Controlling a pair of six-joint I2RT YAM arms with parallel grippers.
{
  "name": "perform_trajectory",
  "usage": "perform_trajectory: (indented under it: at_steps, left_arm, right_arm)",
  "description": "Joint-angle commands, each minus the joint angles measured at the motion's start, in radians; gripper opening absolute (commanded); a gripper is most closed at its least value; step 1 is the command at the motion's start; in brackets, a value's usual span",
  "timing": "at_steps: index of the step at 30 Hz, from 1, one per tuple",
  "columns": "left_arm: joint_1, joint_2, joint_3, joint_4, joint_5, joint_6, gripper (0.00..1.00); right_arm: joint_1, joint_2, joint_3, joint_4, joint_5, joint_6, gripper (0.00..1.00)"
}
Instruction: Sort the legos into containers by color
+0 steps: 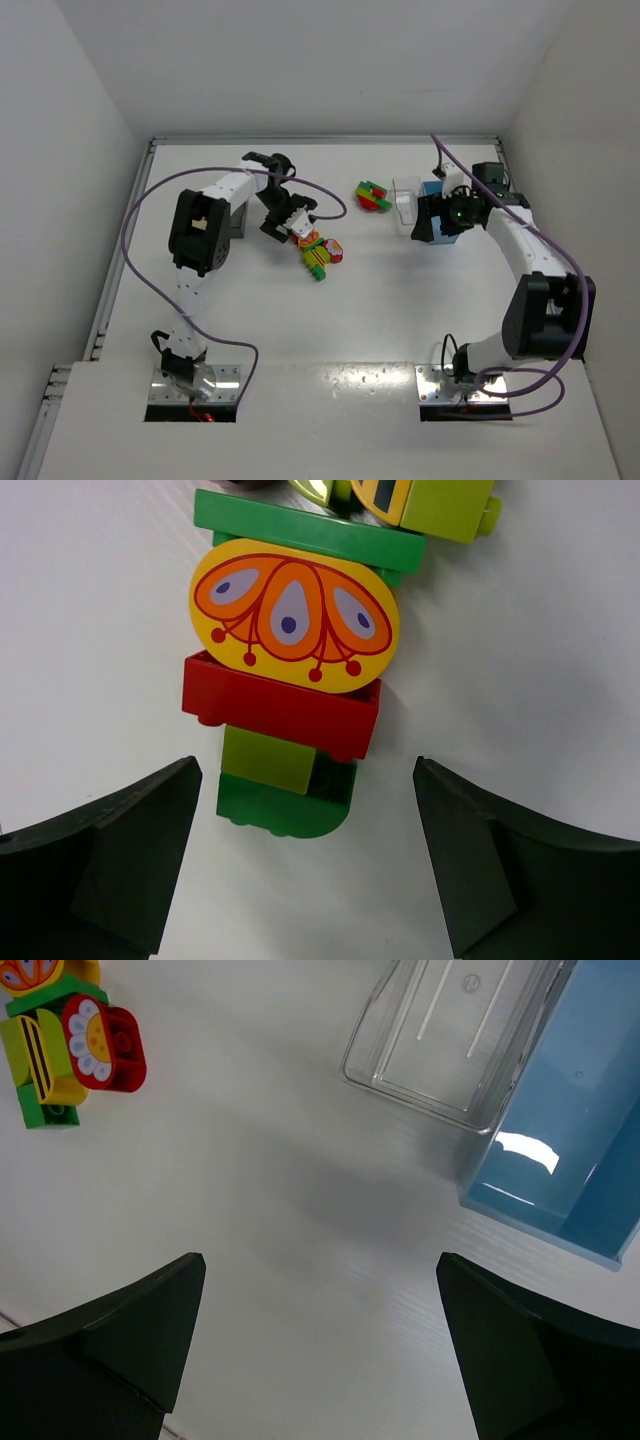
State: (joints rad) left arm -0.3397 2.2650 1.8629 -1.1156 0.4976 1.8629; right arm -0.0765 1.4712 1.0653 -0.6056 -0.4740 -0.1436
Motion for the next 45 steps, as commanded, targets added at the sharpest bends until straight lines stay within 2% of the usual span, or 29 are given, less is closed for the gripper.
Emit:
perform_trajectory:
  at_steps: [1, 3, 10, 14, 17, 18, 21, 23, 24, 25, 27, 28, 29, 31, 34, 39, 43, 45]
  left_arm:
    - [-0.013, 0.025, 0.036, -0.032, 0.027, 0.050, 0.93]
    - [-0.013, 0.025, 0.036, -0.032, 0.027, 0.050, 0.92]
    - [-0.022, 0.036, 0.045, -0.032, 0.027, 0.050, 0.75]
    - [-0.042, 0.036, 0.036, -0.032, 0.027, 0.025, 0.53]
    - [-0.053, -0.002, -0.011, -0.041, 0.036, -0.016, 0.41]
    - [-0.062, -0.019, -0.031, -0.018, 0.036, -0.036, 0.34]
    - [-0.062, -0.100, -0.122, 0.038, 0.088, -0.171, 0.23]
    - [-0.053, -0.177, -0.204, 0.085, 0.125, -0.313, 0.16]
    - [-0.053, -0.209, -0.238, 0.111, 0.139, -0.365, 0.16]
    - [-0.042, -0.244, -0.275, 0.179, 0.156, -0.478, 0.14]
    - [-0.032, -0.364, -0.404, 0.270, 0.170, -0.600, 0.10]
    - [-0.032, -0.408, -0.450, 0.369, 0.170, -0.658, 0.10]
    - [-0.032, -0.451, -0.540, 0.419, 0.170, -0.773, 0.09]
    - [-0.032, -0.583, -0.628, 0.564, 0.144, -0.879, 0.07]
    - [-0.053, -0.739, -0.770, 0.734, 0.063, -1.120, 0.06]
    - [-0.133, -0.912, -0.918, 0.917, -0.111, -1.304, 0.03]
    - [-0.174, -0.969, -0.949, 0.970, -0.172, -1.381, 0.03]
    - [-0.200, -0.984, -0.961, 0.981, -0.172, -1.401, 0.03]
  right_arm:
    - [-0.005, 0.018, 0.051, 0.023, 0.005, -0.022, 1.00]
    - [-0.005, 0.018, 0.051, 0.023, 0.005, -0.022, 1.00]
    - [-0.005, 0.038, 0.061, 0.023, 0.005, -0.022, 1.00]
    - [-0.005, 0.038, 0.061, 0.023, 0.005, -0.022, 1.00]
    - [-0.005, 0.038, 0.061, 0.023, 0.005, -0.022, 1.00]
    - [-0.005, 0.038, 0.061, 0.014, 0.005, -0.022, 1.00]
    - [0.007, 0.029, 0.061, 0.004, -0.012, -0.033, 1.00]
    - [0.007, 0.020, 0.061, 0.004, -0.037, -0.033, 1.00]
    - [0.007, 0.020, 0.061, 0.004, -0.066, -0.024, 1.00]
    - [0.017, 0.020, 0.070, 0.004, -0.080, -0.008, 1.00]
    - [0.026, 0.020, 0.070, 0.004, -0.132, 0.010, 1.00]
    - [0.026, 0.020, 0.079, 0.004, -0.152, 0.024, 1.00]
    - [0.038, 0.020, 0.079, 0.004, -0.172, 0.035, 1.00]
    - [0.064, 0.035, 0.091, 0.004, -0.248, 0.076, 1.00]
    - [0.110, 0.072, 0.122, 0.039, -0.395, 0.154, 0.96]
    - [0.194, 0.150, 0.145, 0.148, -0.583, 0.329, 0.90]
    - [0.250, 0.234, 0.145, 0.314, -0.699, 0.508, 0.88]
    - [0.264, 0.254, 0.154, 0.346, -0.722, 0.539, 0.88]
